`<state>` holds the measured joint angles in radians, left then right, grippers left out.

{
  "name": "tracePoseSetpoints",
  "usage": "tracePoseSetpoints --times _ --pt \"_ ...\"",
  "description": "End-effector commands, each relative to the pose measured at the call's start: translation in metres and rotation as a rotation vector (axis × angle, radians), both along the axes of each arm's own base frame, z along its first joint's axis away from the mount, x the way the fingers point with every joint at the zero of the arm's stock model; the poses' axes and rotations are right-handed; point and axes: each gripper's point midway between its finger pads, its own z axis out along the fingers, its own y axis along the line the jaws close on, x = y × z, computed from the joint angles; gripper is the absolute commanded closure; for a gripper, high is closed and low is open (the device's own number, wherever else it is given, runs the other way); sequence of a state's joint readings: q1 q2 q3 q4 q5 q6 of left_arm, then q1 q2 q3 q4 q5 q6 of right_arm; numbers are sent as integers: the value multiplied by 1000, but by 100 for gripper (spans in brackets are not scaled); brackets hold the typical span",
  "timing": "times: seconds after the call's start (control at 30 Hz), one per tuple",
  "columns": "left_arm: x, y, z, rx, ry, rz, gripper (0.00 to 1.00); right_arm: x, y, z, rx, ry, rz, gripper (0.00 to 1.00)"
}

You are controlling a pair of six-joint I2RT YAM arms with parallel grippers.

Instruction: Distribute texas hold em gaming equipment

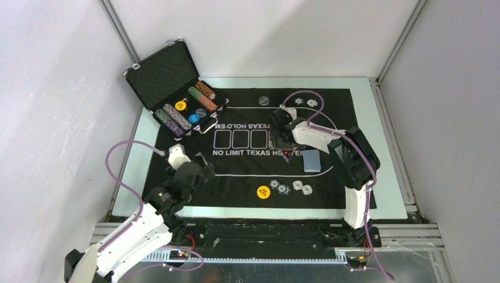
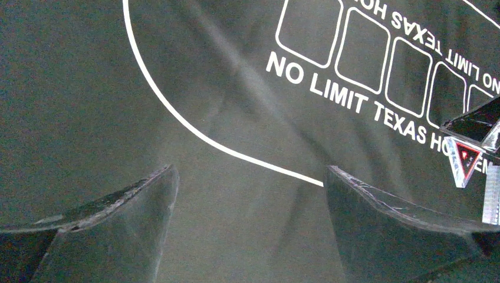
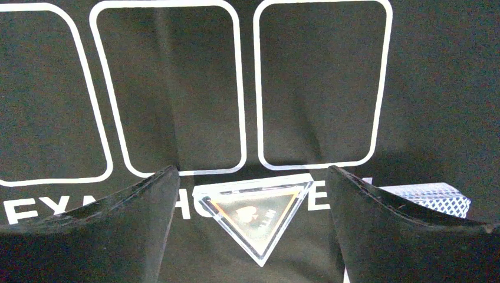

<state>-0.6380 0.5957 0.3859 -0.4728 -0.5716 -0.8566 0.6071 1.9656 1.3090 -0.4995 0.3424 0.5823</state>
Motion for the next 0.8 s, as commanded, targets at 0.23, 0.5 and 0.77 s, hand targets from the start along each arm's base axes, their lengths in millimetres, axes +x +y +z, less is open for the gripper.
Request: tracePoseSetpoints --times 0.23,0.5,0.77 --pt "6 -3 5 -26 -30 5 0 -6 2 -5 25 7 -30 10" --pt "7 -6 4 -26 -27 -6 0 -12 -6 -11 32 11 -8 11" --pt "8 -9 2 -23 -21 -17 0 -15 -7 -11 47 1 81 11"
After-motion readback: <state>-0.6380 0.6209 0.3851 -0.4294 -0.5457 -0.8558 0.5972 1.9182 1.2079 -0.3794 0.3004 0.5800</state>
